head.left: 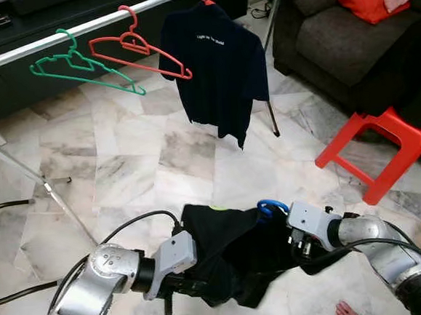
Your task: Hang hanger
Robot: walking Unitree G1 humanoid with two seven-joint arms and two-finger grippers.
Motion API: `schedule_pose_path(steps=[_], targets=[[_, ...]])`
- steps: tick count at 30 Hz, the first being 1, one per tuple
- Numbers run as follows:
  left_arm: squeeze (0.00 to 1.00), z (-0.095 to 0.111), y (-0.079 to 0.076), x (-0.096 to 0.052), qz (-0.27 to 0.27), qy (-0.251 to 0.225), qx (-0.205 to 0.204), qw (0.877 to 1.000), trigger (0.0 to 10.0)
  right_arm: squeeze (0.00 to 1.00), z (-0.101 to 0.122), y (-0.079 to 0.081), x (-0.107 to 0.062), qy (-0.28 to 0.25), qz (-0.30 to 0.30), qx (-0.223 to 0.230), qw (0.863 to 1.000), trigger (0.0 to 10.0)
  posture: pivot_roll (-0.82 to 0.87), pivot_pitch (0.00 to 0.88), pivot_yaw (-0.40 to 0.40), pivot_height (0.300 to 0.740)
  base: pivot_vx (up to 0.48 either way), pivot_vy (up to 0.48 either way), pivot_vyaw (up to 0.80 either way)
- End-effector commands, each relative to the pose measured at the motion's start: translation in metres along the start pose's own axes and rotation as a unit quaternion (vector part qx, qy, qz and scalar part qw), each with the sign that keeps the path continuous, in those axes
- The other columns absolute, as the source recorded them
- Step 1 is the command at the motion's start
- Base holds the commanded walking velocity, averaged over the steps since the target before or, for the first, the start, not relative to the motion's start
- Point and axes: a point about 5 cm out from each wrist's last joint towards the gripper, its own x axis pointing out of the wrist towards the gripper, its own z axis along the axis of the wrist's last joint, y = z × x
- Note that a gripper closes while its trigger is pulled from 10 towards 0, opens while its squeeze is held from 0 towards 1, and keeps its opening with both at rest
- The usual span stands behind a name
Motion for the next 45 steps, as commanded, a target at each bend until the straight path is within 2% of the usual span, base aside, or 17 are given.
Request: schedule_pose_path(steps=[1,5,12,16,24,25,26,27,30,31,32,33,37,39,41,45], targets=[[1.0,0.002,-0.009,0.006,-0.02,-0.006,-0.005,1.0,10.0,0.0,0.007,-0.007,-0.001,-0.015,-0.022,0.011,1.0,0.0,-0.07,0.26,0.008,0.74,0.0,0.0,0.0],[1.0,0.008,-0.012,0.006,-0.028,-0.013,-0.004,1.0,10.0,0.0,0.012,-0.008,0.005,-0.016,-0.034,0.014,0.999,0.0,-0.07,0.259,0.005,0.74,0.0,0.0,0.0],[1.0,0.007,-0.004,-0.004,0.012,-0.009,-0.008,1.0,10.0,0.0,0.013,0.0,0.009,-0.019,-0.01,0.005,1.0,0.0,-0.06,0.255,0.007,0.74,0.0,0.0,0.0],[1.0,0.009,-0.001,-0.01,0.03,-0.03,-0.022,0.999,10.0,0.0,0.008,0.0,0.009,-0.01,-0.004,-0.001,1.0,0.0,-0.06,0.25,0.002,0.74,0.0,0.0,0.0],[1.0,0.005,0.007,-0.005,0.072,-0.007,-0.032,0.997,10.0,0.0,0.007,0.007,0.011,-0.004,0.011,-0.009,1.0,0.0,-0.06,0.242,0.005,0.74,0.0,0.0,0.0],[1.0,0.008,0.013,0.003,0.11,-0.026,-0.043,0.993,10.0,0.0,0.009,0.009,0.013,-0.006,0.01,0.0,1.0,0.0,-0.06,0.242,0.006,0.74,0.0,0.0,0.0],[1.0,0.008,0.013,0.003,0.11,-0.026,-0.043,0.993,10.0,0.0,0.009,0.009,0.013,-0.006,0.01,0.0,1.0,0.0,-0.06,0.242,0.006,0.74,0.0,0.0,0.0],[1.0,0.004,0.021,0.013,0.169,-0.034,-0.096,0.98,10.0,0.0,0.011,0.009,0.017,-0.012,-0.007,0.023,1.0,0.0,-0.06,0.243,0.005,0.74,0.0,0.0,0.0],[1.0,-0.002,0.023,0.019,0.198,-0.012,-0.108,0.974,10.0,0.0,0.013,0.007,0.019,-0.016,-0.029,0.042,0.999,0.0,-0.06,0.245,0.005,0.74,0.0,0.0,0.0],[1.0,-0.004,0.022,0.023,0.204,-0.005,-0.109,0.973,10.0,0.0,0.016,0.002,0.02,-0.024,-0.057,0.066,0.996,0.0,-0.06,0.245,0.006,0.74,0.0,0.0,0.0],[1.0,-0.001,0.026,0.027,0.238,-0.017,-0.123,0.963,10.0,0.0,0.023,-0.004,0.023,-0.048,-0.099,0.119,0.987,0.0,-0.06,0.246,0.01,0.74,0.0,0.0,0.0],[1.0,0.005,0.029,0.027,0.25,-0.034,-0.125,0.96,10.0,0.0,0.028,-0.005,0.024,-0.06,-0.108,0.136,0.983,0.0,-0.06,0.246,0.01,0.74,0.0,0.0,0.0],[1.0,0.021,0.039,0.019,0.283,-0.07,-0.117,0.949,10.0,0.0,0.035,-0.003,0.027,-0.085,-0.119,0.176,0.973,0.0,-0.05,0.25,0.007,0.74,0.0,0.0,0.0],[1.0,0.025,0.044,0.015,0.308,-0.075,-0.094,0.944,10.0,0.0,0.038,0.001,0.029,-0.1,-0.12,0.183,0.971,0.0,-0.04,0.232,0.009,0.74,0.0,0.0,0.0],[1.0,0.034,0.05,0.012,0.344,-0.096,-0.079,0.931,10.0,0.0,0.039,0.004,0.029,-0.117,-0.126,0.199,0.965,0.0,-0.03,0.22,0.011,0.74,0.0,0.0,0.0],[1.0,0.057,0.052,0.011,0.378,-0.151,-0.058,0.912,10.0,0.0,0.044,0.006,0.03,-0.155,-0.148,0.231,0.949,0.0,-0.02,0.203,0.007,0.74,0.0,0.0,0.0]])
